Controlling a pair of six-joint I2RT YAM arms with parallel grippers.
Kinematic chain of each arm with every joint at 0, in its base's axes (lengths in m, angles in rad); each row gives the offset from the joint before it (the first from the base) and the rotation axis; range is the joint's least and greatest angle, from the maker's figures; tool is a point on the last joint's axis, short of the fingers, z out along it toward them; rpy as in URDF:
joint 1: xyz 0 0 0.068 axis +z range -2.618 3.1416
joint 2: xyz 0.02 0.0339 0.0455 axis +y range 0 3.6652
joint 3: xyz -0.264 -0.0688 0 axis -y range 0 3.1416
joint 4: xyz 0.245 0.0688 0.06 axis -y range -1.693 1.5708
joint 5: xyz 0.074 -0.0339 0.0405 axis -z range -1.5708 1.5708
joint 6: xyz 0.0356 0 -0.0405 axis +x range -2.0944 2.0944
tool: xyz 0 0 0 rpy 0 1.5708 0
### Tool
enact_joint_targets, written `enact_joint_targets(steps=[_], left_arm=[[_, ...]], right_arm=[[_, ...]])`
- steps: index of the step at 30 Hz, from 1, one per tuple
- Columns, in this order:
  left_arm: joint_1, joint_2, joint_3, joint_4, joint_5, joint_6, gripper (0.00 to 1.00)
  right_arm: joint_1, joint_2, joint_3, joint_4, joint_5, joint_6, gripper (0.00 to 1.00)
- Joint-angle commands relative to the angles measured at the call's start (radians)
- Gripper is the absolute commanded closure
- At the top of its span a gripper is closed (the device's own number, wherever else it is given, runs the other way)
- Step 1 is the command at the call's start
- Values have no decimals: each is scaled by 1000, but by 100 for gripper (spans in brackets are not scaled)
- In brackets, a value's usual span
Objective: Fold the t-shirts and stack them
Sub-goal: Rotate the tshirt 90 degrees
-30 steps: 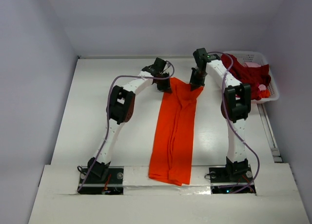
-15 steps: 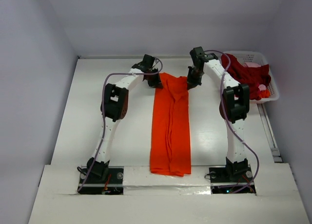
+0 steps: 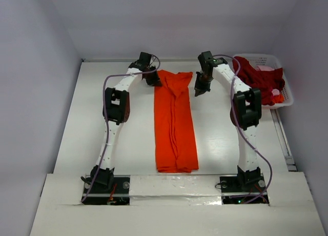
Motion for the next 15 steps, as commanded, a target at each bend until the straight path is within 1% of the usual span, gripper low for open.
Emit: enact_joint_targets(steps=[1, 5, 15], left_arm=[[38, 78, 34, -93, -88, 62, 100], [58, 87, 42, -89, -49, 73, 100], [58, 104, 66, -64, 41, 113, 100]], right_arm=[[17, -68, -4, 34, -21, 1, 100], [28, -85, -17, 45, -31, -4, 100], [48, -111, -89, 85, -43, -1, 100]])
